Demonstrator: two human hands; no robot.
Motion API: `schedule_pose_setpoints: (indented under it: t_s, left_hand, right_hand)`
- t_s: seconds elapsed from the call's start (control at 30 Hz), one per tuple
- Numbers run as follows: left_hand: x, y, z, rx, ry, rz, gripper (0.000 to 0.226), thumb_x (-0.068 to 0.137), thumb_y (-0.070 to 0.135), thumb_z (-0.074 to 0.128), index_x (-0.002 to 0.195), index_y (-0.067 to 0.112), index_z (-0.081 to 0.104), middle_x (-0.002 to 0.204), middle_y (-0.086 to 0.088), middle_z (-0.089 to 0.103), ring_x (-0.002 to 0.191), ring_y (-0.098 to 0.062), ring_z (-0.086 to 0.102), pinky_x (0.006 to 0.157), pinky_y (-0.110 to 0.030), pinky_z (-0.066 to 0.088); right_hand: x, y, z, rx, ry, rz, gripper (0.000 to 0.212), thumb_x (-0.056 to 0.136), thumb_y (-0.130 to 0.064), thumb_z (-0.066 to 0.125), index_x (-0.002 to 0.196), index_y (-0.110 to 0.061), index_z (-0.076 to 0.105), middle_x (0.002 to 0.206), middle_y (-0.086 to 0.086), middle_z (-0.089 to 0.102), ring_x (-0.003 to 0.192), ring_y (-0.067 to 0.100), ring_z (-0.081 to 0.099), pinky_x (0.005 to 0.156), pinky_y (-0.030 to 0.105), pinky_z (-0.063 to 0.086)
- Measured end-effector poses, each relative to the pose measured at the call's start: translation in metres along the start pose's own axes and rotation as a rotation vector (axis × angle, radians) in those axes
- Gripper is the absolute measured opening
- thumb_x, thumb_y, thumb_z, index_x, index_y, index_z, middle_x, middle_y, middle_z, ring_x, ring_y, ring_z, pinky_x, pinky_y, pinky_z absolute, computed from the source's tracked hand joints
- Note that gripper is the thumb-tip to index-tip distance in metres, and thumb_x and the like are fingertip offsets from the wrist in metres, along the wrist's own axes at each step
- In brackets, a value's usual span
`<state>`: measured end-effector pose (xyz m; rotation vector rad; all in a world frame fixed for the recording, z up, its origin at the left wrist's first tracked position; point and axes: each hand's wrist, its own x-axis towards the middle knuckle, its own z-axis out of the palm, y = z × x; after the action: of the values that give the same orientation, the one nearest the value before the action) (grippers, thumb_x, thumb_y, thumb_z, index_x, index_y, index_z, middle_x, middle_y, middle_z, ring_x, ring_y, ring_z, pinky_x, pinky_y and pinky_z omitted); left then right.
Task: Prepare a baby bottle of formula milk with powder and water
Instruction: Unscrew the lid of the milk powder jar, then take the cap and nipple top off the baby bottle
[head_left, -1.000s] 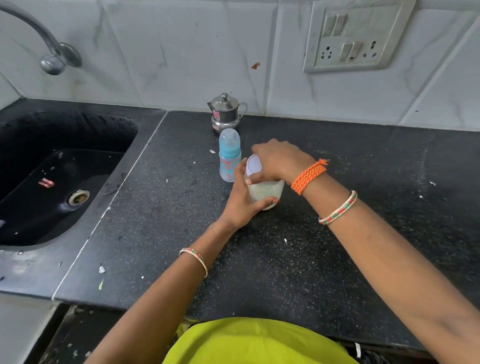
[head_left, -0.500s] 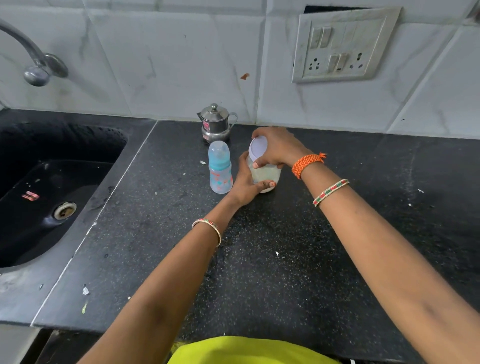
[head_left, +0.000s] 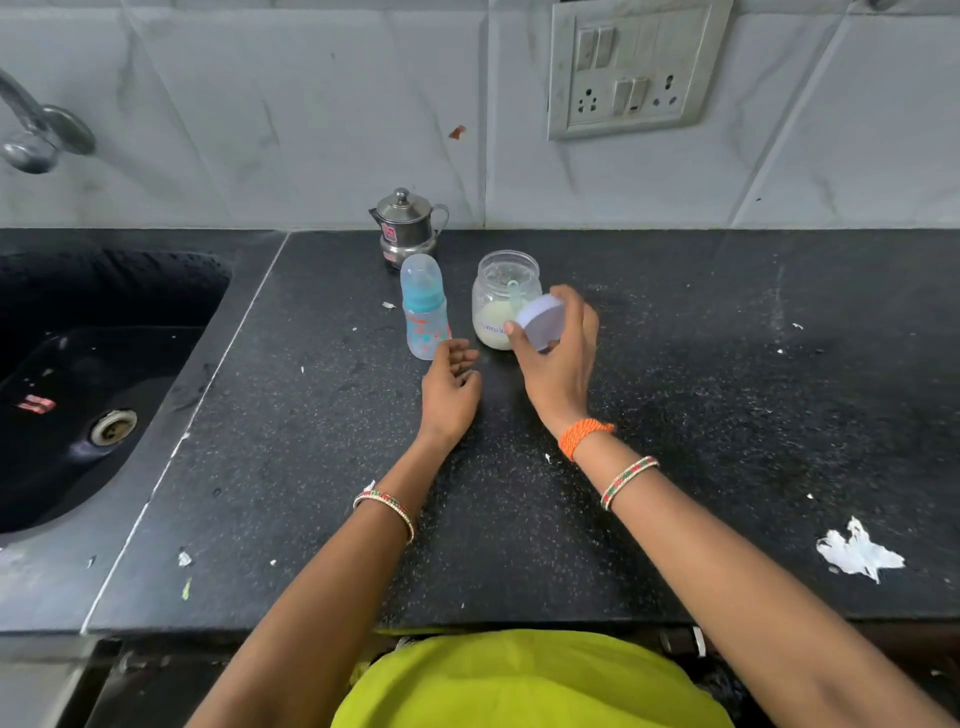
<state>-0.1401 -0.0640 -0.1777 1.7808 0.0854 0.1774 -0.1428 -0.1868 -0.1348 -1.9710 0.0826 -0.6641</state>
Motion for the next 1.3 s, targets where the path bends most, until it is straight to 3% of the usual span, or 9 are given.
schedule_pose_setpoints:
  t_s: [0.17, 0.27, 0.4, 0.53, 0.63, 0.83, 1.0, 1.17, 1.3]
  left_hand:
    - [-0.012, -0.001, -0.014, -0.015, -0.091, -0.045, 0.031, 0.084, -0.005, 0.051, 0.108, 0.014, 0.047, 0.104, -0.003, 0.058, 0.098, -0.015, 0.057, 0.090, -0.026, 0.049]
    - [-0.018, -0.002, -0.019, 0.019, -0.127, -0.038, 0.031, 0.084, -0.006, 0.051, 0.109, 0.011, 0.049, 0.104, -0.002, 0.058, 0.098, -0.015, 0.057, 0.089, -0.022, 0.048]
    - [-0.025, 0.000, -0.024, 0.011, -0.093, -0.050, 0.033, 0.085, -0.006, 0.050, 0.115, 0.009, 0.048, 0.109, -0.004, 0.058, 0.100, -0.014, 0.057, 0.084, -0.012, 0.047]
    - [-0.026, 0.001, -0.028, -0.154, -0.029, -0.148, 0.040, 0.090, -0.004, 0.049, 0.126, 0.009, 0.038, 0.108, 0.000, 0.055, 0.101, -0.016, 0.060, 0.092, -0.026, 0.048]
    - [-0.022, 0.002, -0.034, -0.300, 0.039, -0.236, 0.041, 0.090, -0.002, 0.051, 0.125, 0.014, 0.036, 0.110, -0.003, 0.052, 0.091, -0.011, 0.062, 0.085, -0.029, 0.052]
    - [-0.001, 0.011, -0.064, -0.309, 0.176, -0.120, 0.044, 0.088, -0.005, 0.053, 0.126, 0.011, 0.037, 0.117, -0.006, 0.051, 0.103, -0.016, 0.059, 0.079, -0.019, 0.050]
    - [0.010, 0.022, -0.088, -0.147, 0.048, -0.033, 0.060, 0.082, -0.004, 0.056, 0.135, 0.013, 0.033, 0.139, -0.006, 0.041, 0.125, -0.011, 0.040, 0.099, -0.024, 0.037]
    - [0.013, 0.018, -0.108, 0.127, -0.011, 0.042, 0.077, 0.078, 0.025, 0.068, 0.142, 0.016, 0.027, 0.148, 0.000, 0.033, 0.127, -0.002, 0.029, 0.102, -0.023, 0.027]
    - [0.018, 0.017, -0.121, 0.161, -0.033, 0.014, 0.082, 0.080, 0.031, 0.073, 0.145, 0.020, 0.024, 0.152, 0.003, 0.029, 0.131, -0.002, 0.028, 0.102, -0.021, 0.025]
  right_hand:
    - [-0.035, 0.014, 0.006, -0.042, -0.021, 0.127, 0.043, 0.072, -0.021, 0.079, 0.094, -0.009, 0.045, 0.111, 0.007, 0.041, 0.089, 0.009, 0.042, 0.083, 0.025, 0.040]
    - [-0.044, 0.017, 0.006, -0.151, -0.139, 0.118, 0.035, 0.073, -0.029, 0.078, 0.075, -0.013, 0.047, 0.106, 0.001, 0.041, 0.087, 0.013, 0.046, 0.075, 0.019, 0.037]
    - [-0.052, 0.020, 0.007, -0.354, -0.195, 0.030, 0.036, 0.070, -0.033, 0.077, 0.064, -0.015, 0.047, 0.106, 0.004, 0.050, 0.100, 0.026, 0.051, 0.083, 0.036, 0.043]
    - [-0.054, 0.022, 0.004, -0.397, -0.292, 0.047, 0.023, 0.072, -0.029, 0.075, 0.076, -0.014, 0.057, 0.125, 0.009, 0.048, 0.120, 0.029, 0.041, 0.098, 0.039, 0.035]
    - [-0.056, 0.012, 0.000, -0.328, -0.250, 0.059, 0.030, 0.072, -0.025, 0.069, 0.095, -0.013, 0.054, 0.132, 0.012, 0.043, 0.129, 0.029, 0.033, 0.106, 0.042, 0.029]
    - [-0.019, -0.049, 0.019, -0.073, -0.153, -0.236, 0.018, 0.080, -0.004, 0.058, 0.097, -0.003, 0.052, 0.098, 0.001, 0.048, 0.087, 0.016, 0.050, 0.077, 0.036, 0.047]
    - [0.013, -0.080, 0.071, -0.258, -0.325, -0.080, 0.062, 0.084, -0.051, 0.059, 0.129, -0.015, 0.036, 0.118, 0.009, 0.055, 0.097, 0.031, 0.059, 0.073, 0.042, 0.050]
    - [0.036, -0.092, 0.093, -0.614, -0.405, -0.125, 0.052, 0.079, -0.062, 0.055, 0.098, -0.013, 0.049, 0.097, 0.014, 0.066, 0.090, 0.038, 0.062, 0.061, 0.035, 0.037]
    - [0.034, -0.099, 0.099, -0.655, -0.456, -0.118, 0.053, 0.077, -0.061, 0.054, 0.100, -0.014, 0.049, 0.102, 0.015, 0.064, 0.094, 0.038, 0.060, 0.065, 0.035, 0.035]
